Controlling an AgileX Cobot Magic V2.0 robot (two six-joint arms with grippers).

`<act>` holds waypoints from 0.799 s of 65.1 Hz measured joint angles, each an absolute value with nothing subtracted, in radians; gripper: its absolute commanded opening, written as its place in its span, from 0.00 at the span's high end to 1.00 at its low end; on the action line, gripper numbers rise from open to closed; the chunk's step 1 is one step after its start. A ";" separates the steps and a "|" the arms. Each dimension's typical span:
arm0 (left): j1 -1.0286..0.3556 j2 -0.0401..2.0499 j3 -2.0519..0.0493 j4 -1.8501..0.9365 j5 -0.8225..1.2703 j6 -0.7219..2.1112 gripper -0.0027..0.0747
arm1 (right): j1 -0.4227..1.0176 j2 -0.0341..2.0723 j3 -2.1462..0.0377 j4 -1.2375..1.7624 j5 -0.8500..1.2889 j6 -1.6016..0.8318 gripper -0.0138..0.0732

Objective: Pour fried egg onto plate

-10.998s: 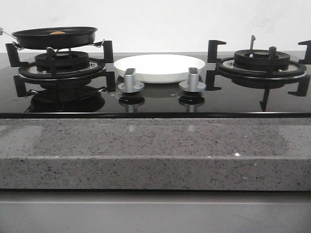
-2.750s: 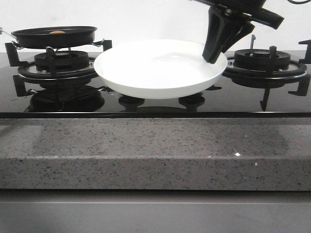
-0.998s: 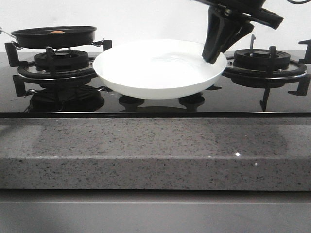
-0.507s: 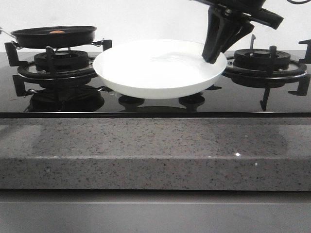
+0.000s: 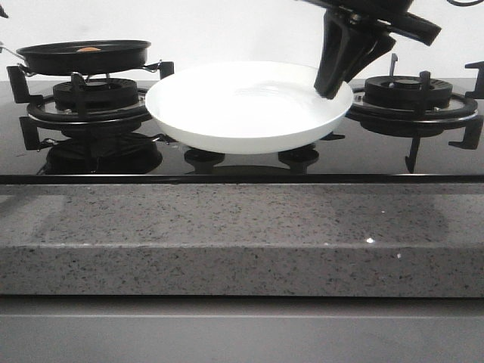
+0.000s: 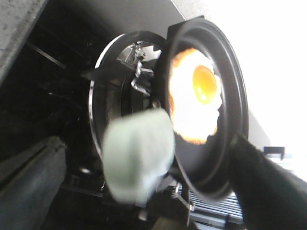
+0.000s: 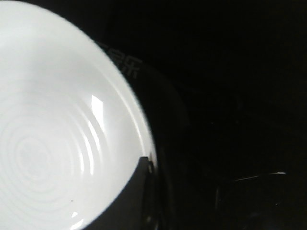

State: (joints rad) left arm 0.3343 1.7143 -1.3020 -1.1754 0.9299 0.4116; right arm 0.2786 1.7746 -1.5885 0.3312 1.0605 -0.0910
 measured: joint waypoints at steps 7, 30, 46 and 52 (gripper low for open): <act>0.334 1.758 -1.326 -1.199 0.949 0.412 0.10 | 0.279 1.775 -1.588 0.331 1.060 -0.091 0.92; 0.334 1.780 -1.345 -1.237 0.999 0.412 0.10 | 0.279 1.775 -1.588 0.331 1.060 -0.091 0.92; 0.343 1.780 -1.345 -1.262 1.009 0.412 0.25 | 0.279 1.775 -1.588 0.331 1.060 -0.091 0.92; 0.353 1.780 -1.345 -1.271 1.015 0.412 0.33 | 0.279 1.775 -1.588 0.331 1.060 -0.091 0.92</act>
